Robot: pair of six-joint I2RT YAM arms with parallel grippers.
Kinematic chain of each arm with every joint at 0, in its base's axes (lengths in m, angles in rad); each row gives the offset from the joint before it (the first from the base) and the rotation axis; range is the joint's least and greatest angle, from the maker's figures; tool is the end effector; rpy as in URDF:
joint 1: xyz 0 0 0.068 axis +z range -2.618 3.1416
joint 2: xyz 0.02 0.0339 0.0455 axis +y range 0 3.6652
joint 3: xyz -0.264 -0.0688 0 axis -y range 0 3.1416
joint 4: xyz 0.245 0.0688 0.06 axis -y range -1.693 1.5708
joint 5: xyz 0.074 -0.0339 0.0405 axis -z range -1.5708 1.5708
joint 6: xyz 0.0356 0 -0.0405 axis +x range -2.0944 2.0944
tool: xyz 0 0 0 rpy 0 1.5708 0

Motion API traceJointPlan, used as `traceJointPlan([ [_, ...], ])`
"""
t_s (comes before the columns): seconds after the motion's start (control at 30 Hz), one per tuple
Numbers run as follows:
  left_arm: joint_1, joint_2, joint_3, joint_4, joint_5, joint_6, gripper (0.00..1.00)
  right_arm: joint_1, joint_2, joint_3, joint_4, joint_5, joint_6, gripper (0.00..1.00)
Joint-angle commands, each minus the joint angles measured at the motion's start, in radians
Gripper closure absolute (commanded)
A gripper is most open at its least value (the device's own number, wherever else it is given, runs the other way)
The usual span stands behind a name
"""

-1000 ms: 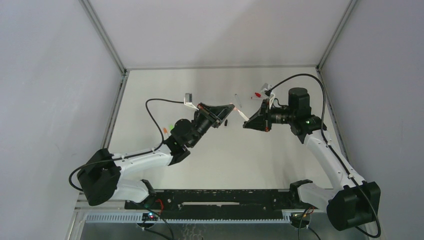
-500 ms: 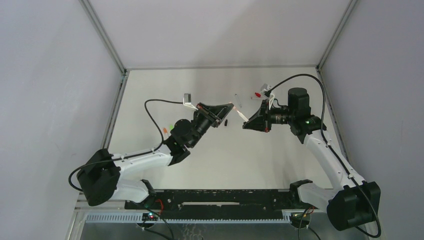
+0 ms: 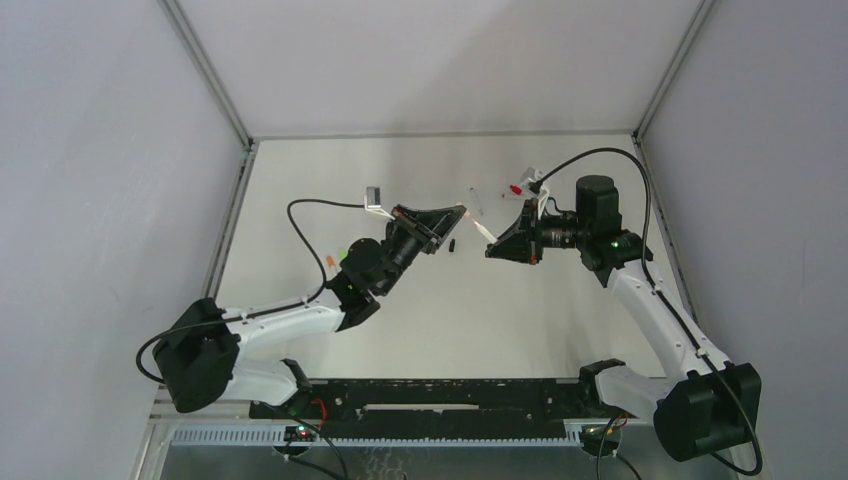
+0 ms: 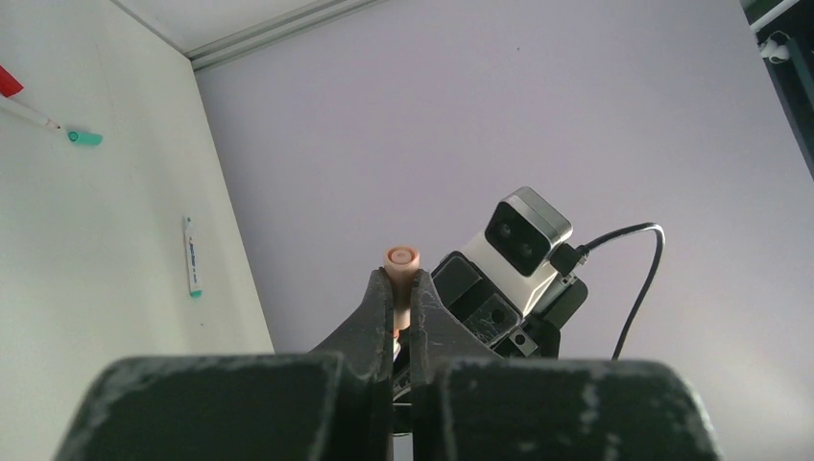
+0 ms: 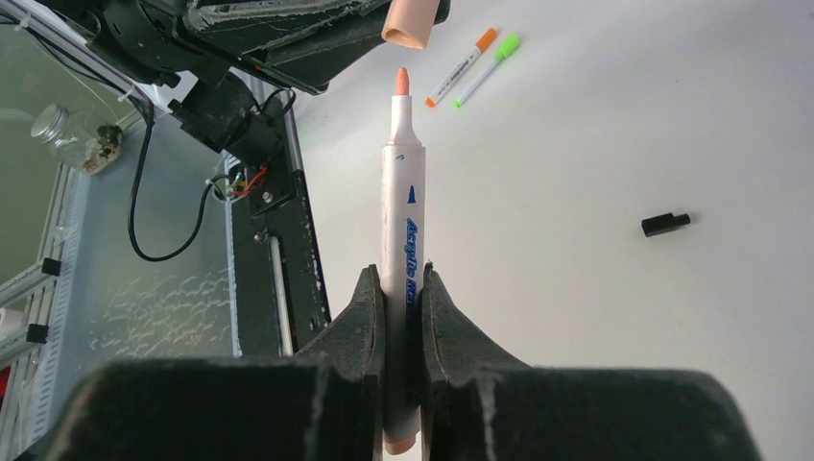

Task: Insert the pens into the pen caps
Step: Insert the pen cap onto the pen.

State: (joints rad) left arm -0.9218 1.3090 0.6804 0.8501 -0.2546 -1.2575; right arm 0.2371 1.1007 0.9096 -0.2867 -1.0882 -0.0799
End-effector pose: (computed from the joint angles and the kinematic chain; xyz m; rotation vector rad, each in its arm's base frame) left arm 0.1830 -0.2264 0.2968 -0.5024 1.4836 -1.6226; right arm 0.2188 0.0853 0.3196 -0.9601 1.7118 1.1989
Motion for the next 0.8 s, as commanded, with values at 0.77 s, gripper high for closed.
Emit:
traceJointPlan([
  [0.77, -0.016, 0.022, 0.021, 0.015, 0.028, 0.011, 1.0, 0.012, -0.002, 0.0, 0.04, 0.018, 0.022, 1.0],
])
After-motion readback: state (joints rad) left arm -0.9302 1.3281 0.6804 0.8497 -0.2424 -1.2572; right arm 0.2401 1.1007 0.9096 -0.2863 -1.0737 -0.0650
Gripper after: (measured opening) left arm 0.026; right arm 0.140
